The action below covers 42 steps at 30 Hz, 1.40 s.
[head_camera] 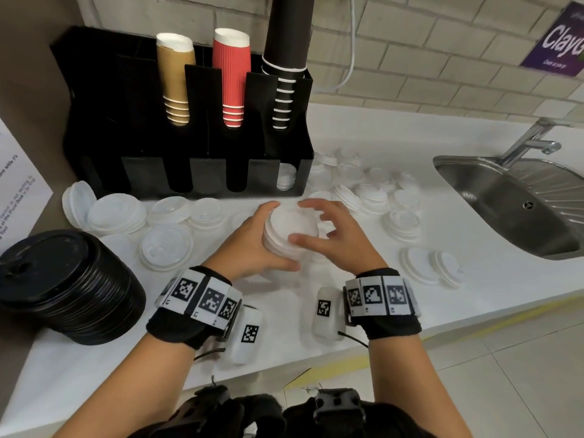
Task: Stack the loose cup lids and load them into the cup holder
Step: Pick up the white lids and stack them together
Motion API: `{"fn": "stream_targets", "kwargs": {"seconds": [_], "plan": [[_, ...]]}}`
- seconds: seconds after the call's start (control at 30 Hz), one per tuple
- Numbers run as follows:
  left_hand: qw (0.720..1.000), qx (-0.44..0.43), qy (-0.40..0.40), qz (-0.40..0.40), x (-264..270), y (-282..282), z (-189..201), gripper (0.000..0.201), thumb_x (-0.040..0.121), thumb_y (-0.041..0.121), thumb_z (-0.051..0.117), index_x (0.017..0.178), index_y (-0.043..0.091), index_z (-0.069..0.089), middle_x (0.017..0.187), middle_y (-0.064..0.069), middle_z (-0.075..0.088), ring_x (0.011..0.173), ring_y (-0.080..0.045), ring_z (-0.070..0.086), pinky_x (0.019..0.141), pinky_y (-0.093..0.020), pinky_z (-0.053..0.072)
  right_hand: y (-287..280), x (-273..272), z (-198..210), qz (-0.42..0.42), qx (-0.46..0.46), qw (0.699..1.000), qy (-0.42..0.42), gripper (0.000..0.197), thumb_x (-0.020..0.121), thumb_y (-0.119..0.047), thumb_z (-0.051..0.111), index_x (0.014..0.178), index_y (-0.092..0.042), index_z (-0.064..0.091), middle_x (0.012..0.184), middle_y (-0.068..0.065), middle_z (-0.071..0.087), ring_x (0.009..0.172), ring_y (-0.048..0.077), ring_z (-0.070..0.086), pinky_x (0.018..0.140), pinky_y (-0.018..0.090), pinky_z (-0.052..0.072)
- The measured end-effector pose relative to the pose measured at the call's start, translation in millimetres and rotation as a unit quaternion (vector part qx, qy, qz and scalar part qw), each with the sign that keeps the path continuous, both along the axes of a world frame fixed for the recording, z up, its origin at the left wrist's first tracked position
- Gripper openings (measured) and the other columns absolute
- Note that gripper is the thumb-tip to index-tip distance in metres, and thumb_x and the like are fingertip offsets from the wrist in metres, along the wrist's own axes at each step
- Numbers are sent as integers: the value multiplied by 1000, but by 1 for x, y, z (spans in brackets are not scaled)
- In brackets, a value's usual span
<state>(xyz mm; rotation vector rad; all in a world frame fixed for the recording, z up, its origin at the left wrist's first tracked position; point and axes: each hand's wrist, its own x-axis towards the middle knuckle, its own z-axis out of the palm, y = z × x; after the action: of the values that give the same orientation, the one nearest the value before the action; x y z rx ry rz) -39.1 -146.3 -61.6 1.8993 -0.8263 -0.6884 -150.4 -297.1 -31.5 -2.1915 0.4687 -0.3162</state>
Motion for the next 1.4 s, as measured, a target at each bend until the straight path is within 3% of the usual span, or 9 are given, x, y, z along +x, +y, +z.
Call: {"fn": "stream_targets", "kwargs": {"seconds": [0.07, 0.13, 0.23, 0.37, 0.6, 0.7, 0.87, 1.2, 1.4], "plan": [[1000, 9, -9, -6, 2, -3, 4, 109, 56, 36, 92, 142, 44, 26, 136, 4, 46, 124, -18, 46, 106, -39, 41, -21, -11, -2, -95, 14, 995, 40, 54, 75, -45, 75, 123, -38, 50, 129, 0, 44, 119, 14, 45, 101, 35, 40], [1000, 22, -21, -8, 4, -6, 8, 102, 60, 30, 91, 140, 44, 29, 136, 3, 46, 125, -20, 45, 108, -41, 39, -46, -26, -4, -179, -34, 968, 173, 68, 79, -51, 70, 136, -29, 40, 139, 11, 38, 131, 29, 36, 109, 46, 33], [999, 34, -21, -10, 8, -8, 11, 94, 63, 23, 89, 136, 43, 33, 132, 4, 50, 121, -21, 48, 105, -42, 41, -70, -49, -9, -269, -85, 903, 325, 80, 80, -54, 66, 144, -25, 28, 145, 17, 33, 136, 37, 27, 107, 50, 27], [999, 36, -25, -11, 10, -11, 13, 90, 64, 20, 89, 134, 38, 36, 127, 6, 53, 118, -20, 50, 104, -42, 42, -77, -60, -17, -286, -63, 877, 382, 82, 79, -54, 67, 145, -28, 24, 144, 17, 31, 135, 39, 27, 106, 53, 29], [1000, 14, -20, 17, 7, -15, 12, 84, 65, 17, 88, 130, 36, 39, 124, 7, 53, 118, -19, 49, 103, -42, 42, -71, -42, -8, -165, -11, 940, 298, 60, 80, -49, 70, 132, -31, 46, 134, 6, 49, 125, 27, 44, 102, 40, 40], [999, 4, -16, 28, 4, -14, 10, 83, 65, 16, 88, 129, 36, 39, 124, 8, 53, 118, -19, 49, 103, -42, 42, -74, -41, -7, -184, -73, 922, 331, 66, 79, -38, 74, 137, -36, 43, 141, 7, 34, 134, 32, 29, 101, 45, 36], [999, 2, -14, 35, 5, -15, 9, 83, 65, 18, 88, 130, 35, 41, 124, 9, 53, 118, -18, 49, 102, -42, 42, -80, -38, -12, -125, -30, 934, 334, 73, 78, -18, 75, 141, -34, 42, 145, 6, 40, 131, 25, 41, 101, 32, 36], [998, -9, -16, 62, 6, -19, 5, 81, 62, 19, 90, 127, 34, 45, 123, 11, 55, 117, -17, 51, 102, -42, 43, -86, -23, -13, -89, -116, 923, 356, 77, 72, -29, 80, 139, -27, 43, 136, 6, 42, 128, 27, 41, 98, 39, 41], [994, 1, -51, 102, 6, -22, 2, 83, 55, 26, 93, 125, 37, 48, 121, 15, 50, 113, -11, 49, 93, -29, 40, -88, -11, 22, -61, -13, 991, 117, 54, 74, -33, 77, 122, -30, 53, 113, -5, 58, 94, 10, 60, 65, 16, 43]]}}
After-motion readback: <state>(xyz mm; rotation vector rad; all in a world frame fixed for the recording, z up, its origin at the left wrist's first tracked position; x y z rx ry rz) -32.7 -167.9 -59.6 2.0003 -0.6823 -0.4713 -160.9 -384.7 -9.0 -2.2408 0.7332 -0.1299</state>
